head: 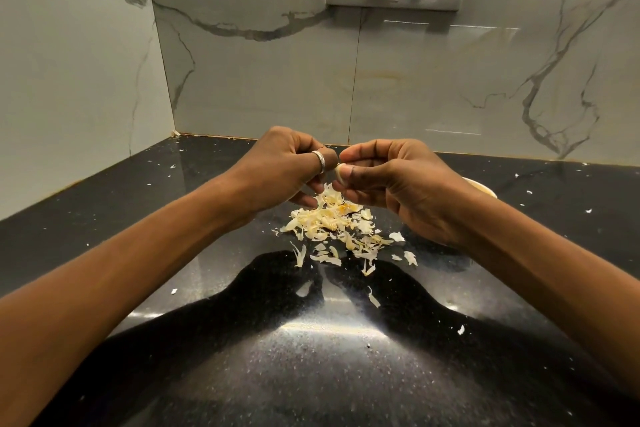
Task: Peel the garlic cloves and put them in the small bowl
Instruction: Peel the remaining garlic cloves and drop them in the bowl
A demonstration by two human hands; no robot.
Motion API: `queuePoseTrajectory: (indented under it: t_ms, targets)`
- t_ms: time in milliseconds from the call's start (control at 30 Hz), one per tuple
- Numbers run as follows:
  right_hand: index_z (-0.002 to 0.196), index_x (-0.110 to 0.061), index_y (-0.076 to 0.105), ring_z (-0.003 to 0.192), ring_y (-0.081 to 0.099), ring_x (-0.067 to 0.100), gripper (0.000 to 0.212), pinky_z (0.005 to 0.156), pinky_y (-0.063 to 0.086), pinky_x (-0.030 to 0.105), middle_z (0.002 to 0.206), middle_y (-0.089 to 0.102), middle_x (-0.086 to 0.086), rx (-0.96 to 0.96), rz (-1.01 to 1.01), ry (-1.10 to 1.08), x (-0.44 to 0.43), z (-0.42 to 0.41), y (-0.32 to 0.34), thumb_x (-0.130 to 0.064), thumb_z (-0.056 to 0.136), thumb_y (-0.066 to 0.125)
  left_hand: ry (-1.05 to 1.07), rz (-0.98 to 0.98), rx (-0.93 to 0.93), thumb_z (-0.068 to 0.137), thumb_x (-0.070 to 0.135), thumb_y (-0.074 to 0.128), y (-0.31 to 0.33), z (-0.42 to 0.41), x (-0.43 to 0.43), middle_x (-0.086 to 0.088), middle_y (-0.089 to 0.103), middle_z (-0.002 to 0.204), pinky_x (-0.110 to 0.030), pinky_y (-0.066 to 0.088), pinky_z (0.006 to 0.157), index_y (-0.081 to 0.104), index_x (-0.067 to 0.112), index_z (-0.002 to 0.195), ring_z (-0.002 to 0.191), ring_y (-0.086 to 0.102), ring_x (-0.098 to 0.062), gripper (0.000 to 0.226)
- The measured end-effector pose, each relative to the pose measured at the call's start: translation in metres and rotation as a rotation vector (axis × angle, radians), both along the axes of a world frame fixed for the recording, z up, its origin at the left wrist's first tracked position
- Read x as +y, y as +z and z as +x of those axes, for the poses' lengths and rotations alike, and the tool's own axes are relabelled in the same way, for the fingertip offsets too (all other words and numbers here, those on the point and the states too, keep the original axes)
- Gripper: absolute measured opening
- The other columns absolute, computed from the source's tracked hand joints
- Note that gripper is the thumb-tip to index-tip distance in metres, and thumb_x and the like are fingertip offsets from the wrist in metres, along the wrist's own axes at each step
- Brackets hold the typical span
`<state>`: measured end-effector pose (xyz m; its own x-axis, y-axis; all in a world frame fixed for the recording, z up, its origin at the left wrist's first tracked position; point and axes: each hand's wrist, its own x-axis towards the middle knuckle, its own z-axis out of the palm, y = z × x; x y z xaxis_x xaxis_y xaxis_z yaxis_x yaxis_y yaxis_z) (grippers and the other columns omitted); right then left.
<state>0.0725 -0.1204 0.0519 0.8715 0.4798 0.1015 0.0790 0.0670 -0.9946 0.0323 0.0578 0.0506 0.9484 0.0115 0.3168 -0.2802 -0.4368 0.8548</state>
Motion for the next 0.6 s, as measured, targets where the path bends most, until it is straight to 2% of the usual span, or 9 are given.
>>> queuePoseTrajectory:
  t_ms: [100,233,333,467,533,600]
  targets:
    - [0.104,-0.001,0.067,0.082,0.074,0.023,0.021,0.069,0.061,0.026,0.09,0.073,0.013,-0.021,-0.032,-0.002,0.0001,-0.0003,0.0,0.008,0.085,0.069,0.007,-0.058,0.007,0.101,0.019,0.057,0.0016,-0.0003,0.0009,-0.006,0.061,0.075,-0.024,0.058,0.054,0.066,0.002,0.093,0.061,0.064,-0.009,0.021]
    - [0.102,-0.001,0.067,0.081,0.074,0.022,0.019,0.073,0.062,0.028,0.091,0.073,0.014,-0.027,-0.065,-0.013,-0.0013,0.0012,-0.0008,0.009,0.085,0.068,0.018,-0.134,0.003,0.101,0.02,0.056,0.0062,-0.0006,0.0041,-0.002,0.06,0.07,-0.025,0.055,0.053,0.065,0.005,0.085,0.061,0.063,-0.008,0.023]
    - [0.101,-0.001,0.067,0.083,0.074,0.024,0.02,0.076,0.063,0.03,0.092,0.072,0.015,-0.019,-0.048,-0.02,-0.002,0.0023,-0.0009,0.01,0.085,0.067,0.058,-0.107,-0.005,0.101,0.022,0.055,0.0065,0.0011,0.0046,0.0,0.059,0.067,-0.027,0.057,0.053,0.064,0.007,0.081,0.059,0.061,-0.01,0.027]
    - [0.101,0.0,0.067,0.083,0.074,0.023,0.022,0.073,0.062,0.027,0.098,0.071,0.018,-0.027,-0.032,-0.03,-0.0015,0.0027,-0.0012,0.014,0.084,0.065,0.054,-0.011,0.004,0.093,0.016,0.069,0.0031,0.0025,0.0017,-0.006,0.066,0.083,-0.028,0.06,0.056,0.067,0.009,0.094,0.062,0.065,-0.009,0.008]
    - [0.101,0.0,0.067,0.084,0.074,0.023,0.022,0.074,0.062,0.028,0.101,0.072,0.019,-0.042,-0.036,-0.037,-0.0015,0.0036,-0.0014,0.014,0.084,0.065,0.014,0.032,0.013,0.09,0.015,0.072,0.0003,0.003,0.0004,-0.006,0.069,0.093,-0.028,0.06,0.058,0.07,0.012,0.103,0.069,0.067,-0.009,0.013]
    - [0.102,0.001,0.067,0.084,0.075,0.024,0.023,0.076,0.063,0.029,0.101,0.073,0.02,-0.064,-0.047,-0.041,-0.0018,0.0045,-0.0017,0.012,0.082,0.067,-0.009,0.066,0.014,0.087,0.02,0.074,-0.0015,0.0022,-0.0014,-0.005,0.072,0.093,-0.027,0.06,0.059,0.074,0.014,0.102,0.075,0.067,-0.011,0.016]
